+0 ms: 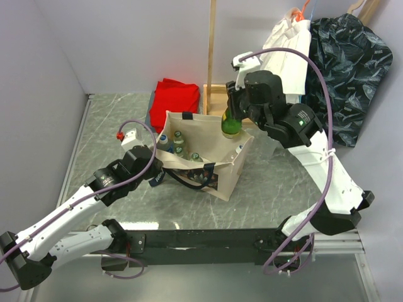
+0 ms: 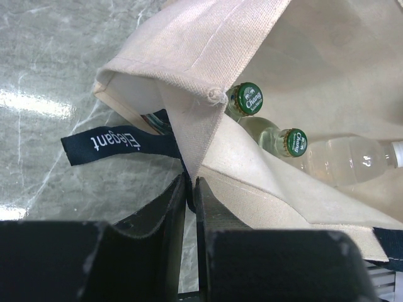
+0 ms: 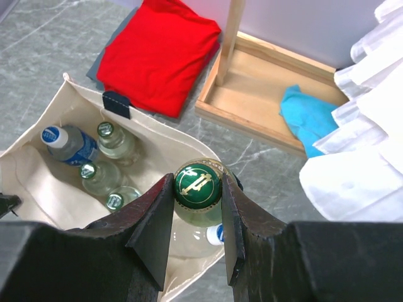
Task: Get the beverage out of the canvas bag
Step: Place the drink at the center of the board, then take out the drink from the canvas bag.
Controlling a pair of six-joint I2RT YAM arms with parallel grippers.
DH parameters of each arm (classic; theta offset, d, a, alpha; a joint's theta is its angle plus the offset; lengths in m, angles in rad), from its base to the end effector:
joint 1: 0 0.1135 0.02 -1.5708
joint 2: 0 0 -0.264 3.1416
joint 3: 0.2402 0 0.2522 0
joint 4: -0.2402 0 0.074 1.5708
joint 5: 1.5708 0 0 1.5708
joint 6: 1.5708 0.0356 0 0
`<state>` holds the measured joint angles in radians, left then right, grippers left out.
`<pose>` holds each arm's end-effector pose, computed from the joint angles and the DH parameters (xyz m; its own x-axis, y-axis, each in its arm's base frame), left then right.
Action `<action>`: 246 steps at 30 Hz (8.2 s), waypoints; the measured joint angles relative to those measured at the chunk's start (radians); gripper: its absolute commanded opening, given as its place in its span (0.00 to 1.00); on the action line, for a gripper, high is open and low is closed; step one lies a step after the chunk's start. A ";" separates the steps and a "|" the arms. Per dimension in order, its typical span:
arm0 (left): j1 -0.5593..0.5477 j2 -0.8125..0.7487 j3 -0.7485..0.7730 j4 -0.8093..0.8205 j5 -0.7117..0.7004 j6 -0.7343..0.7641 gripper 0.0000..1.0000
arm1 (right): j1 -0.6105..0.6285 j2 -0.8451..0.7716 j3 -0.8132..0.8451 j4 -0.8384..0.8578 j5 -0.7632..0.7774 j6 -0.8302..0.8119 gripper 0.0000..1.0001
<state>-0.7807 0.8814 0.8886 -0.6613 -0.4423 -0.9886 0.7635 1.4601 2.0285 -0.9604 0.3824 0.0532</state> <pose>0.1392 -0.1165 0.3144 -0.5674 -0.5005 -0.6539 -0.1440 0.8422 -0.5197 0.1998 0.1729 0.5174 -0.2965 -0.2155 -0.9304 -0.3771 0.9215 -0.0932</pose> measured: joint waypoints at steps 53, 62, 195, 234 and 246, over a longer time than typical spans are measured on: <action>0.000 0.027 0.000 0.026 0.010 0.026 0.16 | -0.193 -0.349 -0.343 0.061 0.180 0.085 0.00; 0.000 0.031 0.000 0.029 0.010 0.026 0.16 | -0.325 -0.392 -0.471 0.080 0.093 0.112 0.00; 0.000 0.058 0.000 0.029 0.010 0.027 0.17 | -0.443 -0.127 -0.956 0.599 -0.099 0.209 0.08; 0.000 0.058 0.000 0.029 0.010 0.026 0.16 | -0.434 -0.185 -0.958 0.645 -0.080 0.211 0.53; 0.000 0.065 0.000 0.035 0.014 0.030 0.01 | -0.434 -0.403 -0.943 0.635 -0.053 0.210 0.57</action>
<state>-0.7807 0.9463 0.8890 -0.6266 -0.4282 -0.9585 0.3294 1.0569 1.0851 -0.3252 0.3290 0.2634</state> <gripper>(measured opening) 0.093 0.560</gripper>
